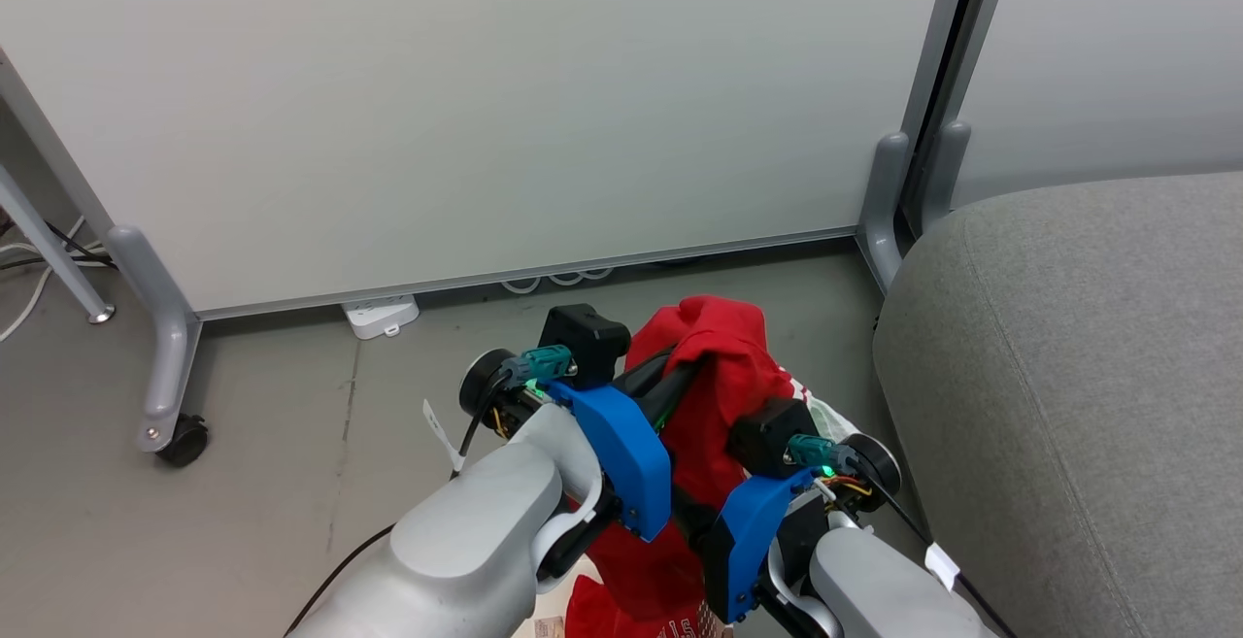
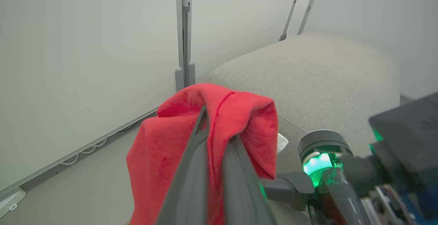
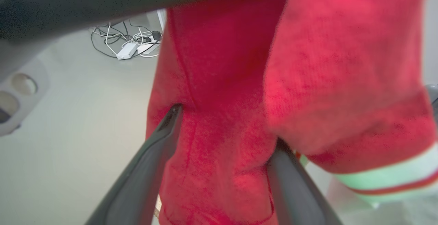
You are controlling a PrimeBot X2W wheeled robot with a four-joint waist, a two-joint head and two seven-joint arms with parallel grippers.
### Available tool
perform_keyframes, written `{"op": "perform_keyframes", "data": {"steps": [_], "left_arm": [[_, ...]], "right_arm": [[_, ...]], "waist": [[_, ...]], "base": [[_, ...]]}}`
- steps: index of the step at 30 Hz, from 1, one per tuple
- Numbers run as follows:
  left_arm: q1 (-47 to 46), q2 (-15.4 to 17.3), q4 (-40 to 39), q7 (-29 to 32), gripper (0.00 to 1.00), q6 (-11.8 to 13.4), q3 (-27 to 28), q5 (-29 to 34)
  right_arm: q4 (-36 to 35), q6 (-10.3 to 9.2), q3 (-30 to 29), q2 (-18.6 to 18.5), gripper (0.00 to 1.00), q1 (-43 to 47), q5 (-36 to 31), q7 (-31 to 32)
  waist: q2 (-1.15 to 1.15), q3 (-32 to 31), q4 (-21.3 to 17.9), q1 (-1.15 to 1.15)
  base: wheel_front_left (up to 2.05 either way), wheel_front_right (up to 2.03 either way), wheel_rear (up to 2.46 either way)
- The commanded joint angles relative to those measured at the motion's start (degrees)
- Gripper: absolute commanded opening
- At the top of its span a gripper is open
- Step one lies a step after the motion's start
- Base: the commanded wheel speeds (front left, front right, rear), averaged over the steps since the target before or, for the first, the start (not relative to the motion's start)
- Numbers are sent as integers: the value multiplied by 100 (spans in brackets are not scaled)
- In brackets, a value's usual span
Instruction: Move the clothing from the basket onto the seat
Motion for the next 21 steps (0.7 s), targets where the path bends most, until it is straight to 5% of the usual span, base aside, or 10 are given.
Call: {"op": "perform_keyframes", "data": {"steps": [1, 2, 21], "left_arm": [[-97, 13, -27, -39, 0, 1, -31, -37], [-111, 14, -3, -77, 0, 35, -96, -98], [-207, 13, 141, -191, 0, 66, -345, -301]], "right_arm": [[82, -4, 59, -11, 100, -111, 84, -70], [282, -4, 123, -11, 0, -224, 145, -192], [697, -4, 374, -11, 0, -415, 338, -472]], "waist": [[0, -5, -6, 0], [0, -14, -30, 0], [0, -52, -100, 0]], "base": [[0, 0, 0], [0, 0, 0], [0, 0, 0]]}}
